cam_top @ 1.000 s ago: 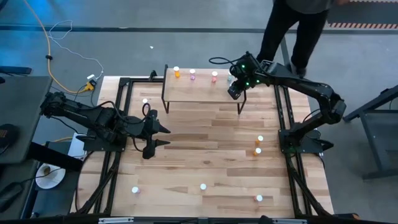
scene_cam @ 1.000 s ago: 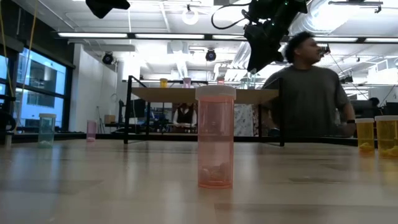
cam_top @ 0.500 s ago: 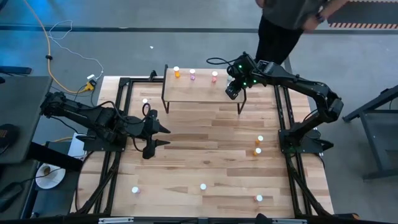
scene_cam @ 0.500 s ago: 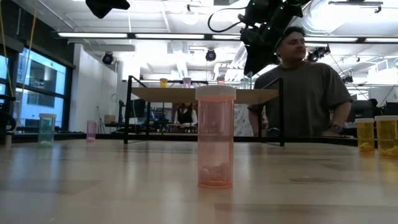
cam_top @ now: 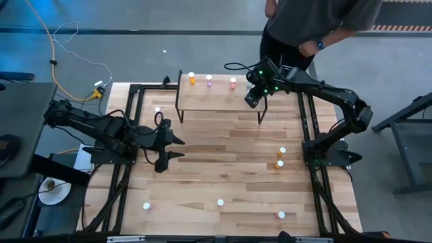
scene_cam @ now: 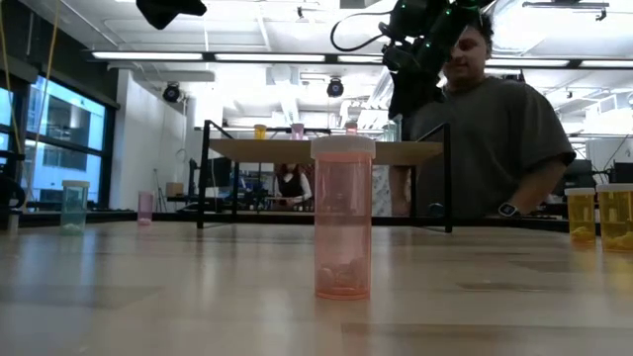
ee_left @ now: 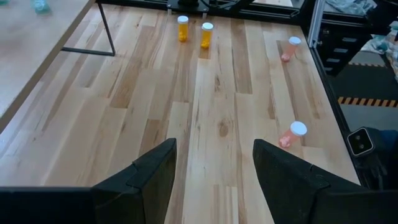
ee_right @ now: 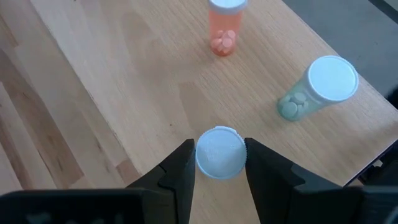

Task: Pick and place medicine bottles onto shelf by color
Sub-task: Put the right blue pill bottle on the shelf aligned with the other blue pill bottle, then put the bottom purple pill bottle on the shelf aligned with the other purple pill bottle

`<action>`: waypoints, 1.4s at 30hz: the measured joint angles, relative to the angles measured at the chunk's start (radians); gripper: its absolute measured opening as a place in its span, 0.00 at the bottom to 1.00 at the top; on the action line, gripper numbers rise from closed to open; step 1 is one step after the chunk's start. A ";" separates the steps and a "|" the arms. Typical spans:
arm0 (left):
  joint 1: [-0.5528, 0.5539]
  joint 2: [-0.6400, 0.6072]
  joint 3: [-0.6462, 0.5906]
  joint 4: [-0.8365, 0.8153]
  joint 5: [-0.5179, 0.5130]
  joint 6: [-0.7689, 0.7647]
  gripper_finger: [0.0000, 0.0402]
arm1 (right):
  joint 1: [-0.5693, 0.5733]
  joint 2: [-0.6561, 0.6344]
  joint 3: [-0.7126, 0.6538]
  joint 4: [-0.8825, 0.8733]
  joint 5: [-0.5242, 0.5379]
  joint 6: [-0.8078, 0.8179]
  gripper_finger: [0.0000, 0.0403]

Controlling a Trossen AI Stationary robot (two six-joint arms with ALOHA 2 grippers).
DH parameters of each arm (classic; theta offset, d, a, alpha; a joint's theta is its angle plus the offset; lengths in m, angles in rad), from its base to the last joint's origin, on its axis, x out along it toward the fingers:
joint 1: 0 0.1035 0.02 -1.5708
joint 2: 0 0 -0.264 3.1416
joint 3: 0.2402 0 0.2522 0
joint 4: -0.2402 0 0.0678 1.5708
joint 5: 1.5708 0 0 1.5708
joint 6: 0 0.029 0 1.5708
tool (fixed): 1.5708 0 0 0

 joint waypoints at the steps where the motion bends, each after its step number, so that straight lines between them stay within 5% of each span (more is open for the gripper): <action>1: 0.000 0.000 0.000 0.000 0.000 0.000 0.50 | 0.000 0.000 0.000 -0.001 0.001 0.000 0.29; 42: 0.000 0.000 0.000 0.000 0.000 0.000 0.50 | 0.000 0.002 -0.001 0.033 0.023 -0.026 0.39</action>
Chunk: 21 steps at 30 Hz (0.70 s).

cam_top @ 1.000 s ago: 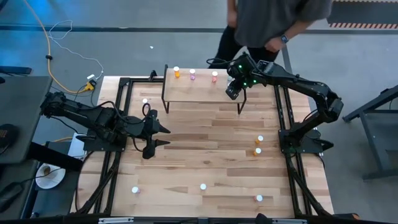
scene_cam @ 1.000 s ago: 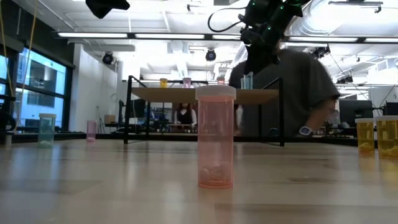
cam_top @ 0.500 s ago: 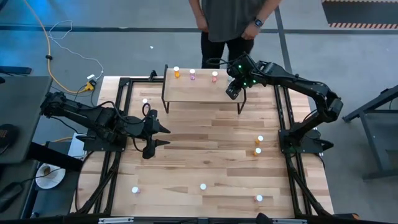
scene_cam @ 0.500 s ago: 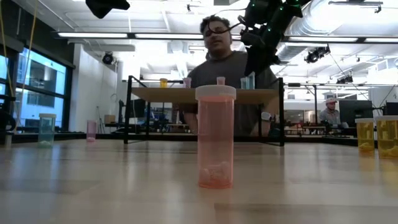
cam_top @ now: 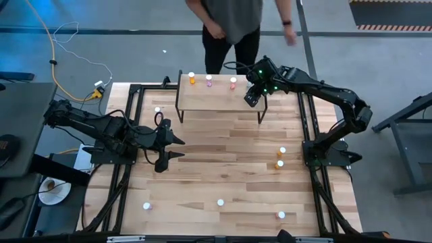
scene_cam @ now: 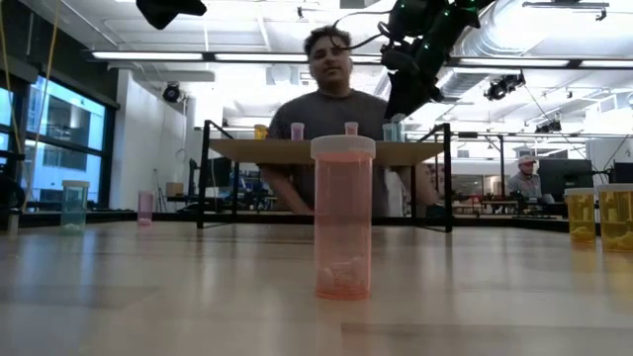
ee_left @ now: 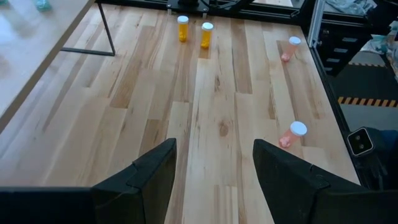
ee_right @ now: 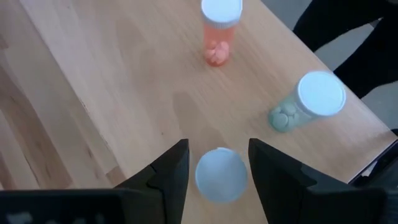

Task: Pick and place medicine bottles onto shelf by color
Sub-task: Put the bottom purple pill bottle on the shelf aligned with the other purple pill bottle

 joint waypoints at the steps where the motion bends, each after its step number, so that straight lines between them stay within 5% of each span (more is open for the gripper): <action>1: 0.000 0.000 0.000 0.000 0.000 0.000 0.50 | 0.000 0.000 0.000 0.003 0.000 0.000 0.39; 21: 0.000 0.000 0.000 -0.001 0.000 0.000 0.50 | 0.007 -0.018 0.168 -0.081 0.018 -0.003 0.39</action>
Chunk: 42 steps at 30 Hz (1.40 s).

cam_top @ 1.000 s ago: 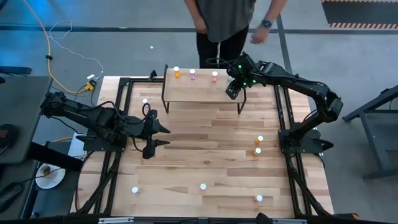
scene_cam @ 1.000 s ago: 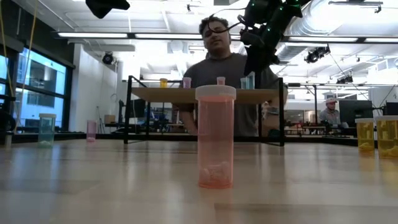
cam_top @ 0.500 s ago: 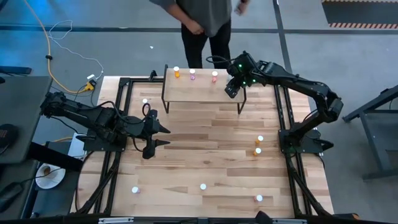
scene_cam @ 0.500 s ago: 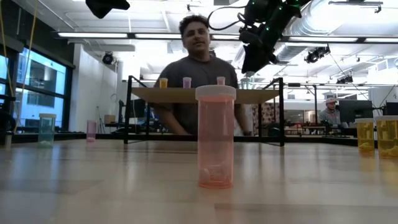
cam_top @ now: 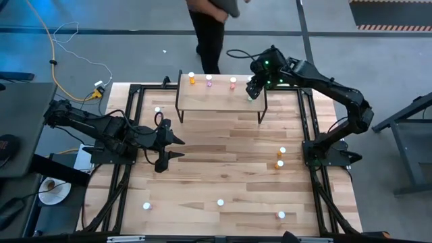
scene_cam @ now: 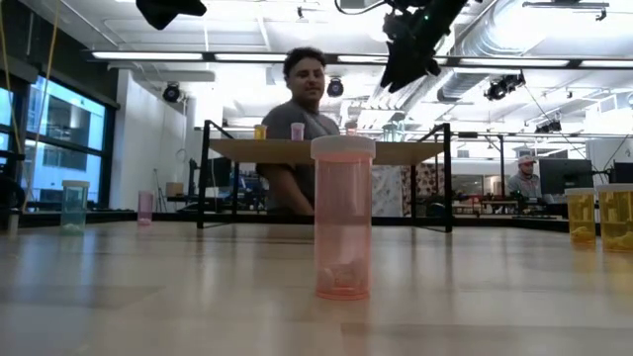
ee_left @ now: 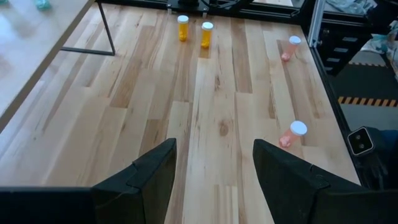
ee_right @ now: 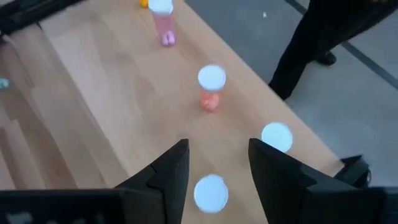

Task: Pick and place medicine bottles onto shelf by color
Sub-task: Put the bottom purple pill bottle on the shelf aligned with the other purple pill bottle

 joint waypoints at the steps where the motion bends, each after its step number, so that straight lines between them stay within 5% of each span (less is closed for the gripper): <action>1: 0.000 0.000 0.000 0.000 0.000 0.000 0.50 | 0.004 0.000 0.003 -0.015 0.000 0.001 0.39; 23: -0.018 0.000 0.000 -0.070 0.037 0.000 0.50 | 0.306 -0.058 0.005 -0.182 0.091 0.170 0.39; 42: -0.192 0.000 0.000 -0.097 0.039 -0.131 0.50 | 0.634 -0.057 0.005 -0.232 0.267 0.412 0.39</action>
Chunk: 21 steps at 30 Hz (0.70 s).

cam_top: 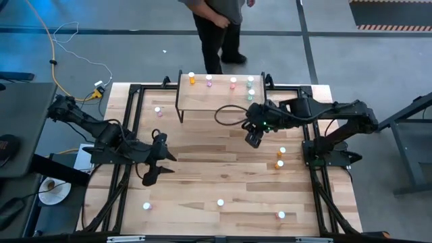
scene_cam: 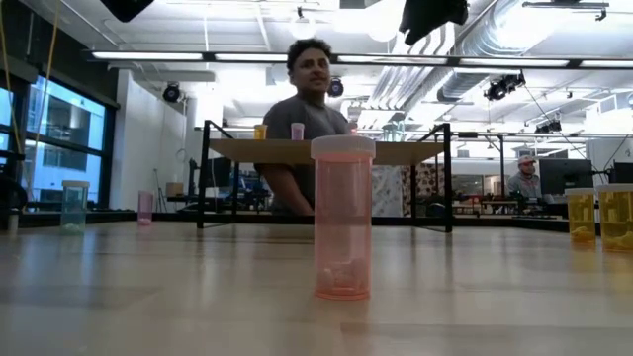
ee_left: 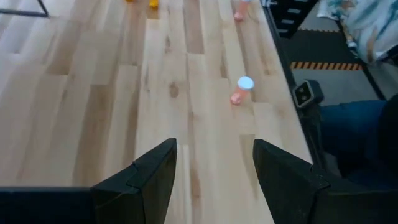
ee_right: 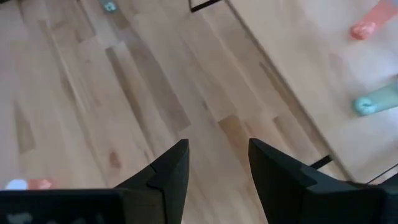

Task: Pick and place medicine bottles onto shelf by color
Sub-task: Put the bottom purple pill bottle on the shelf aligned with the other purple pill bottle

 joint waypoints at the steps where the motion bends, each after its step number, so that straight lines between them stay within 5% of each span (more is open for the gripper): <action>1: -0.011 0.000 0.000 -0.003 0.000 -0.011 0.50 | 0.015 0.000 0.000 0.000 0.004 0.016 0.39; 21: -0.273 0.000 0.000 -0.020 -0.015 -0.383 0.50 | 0.163 0.000 0.000 0.001 0.033 0.152 0.39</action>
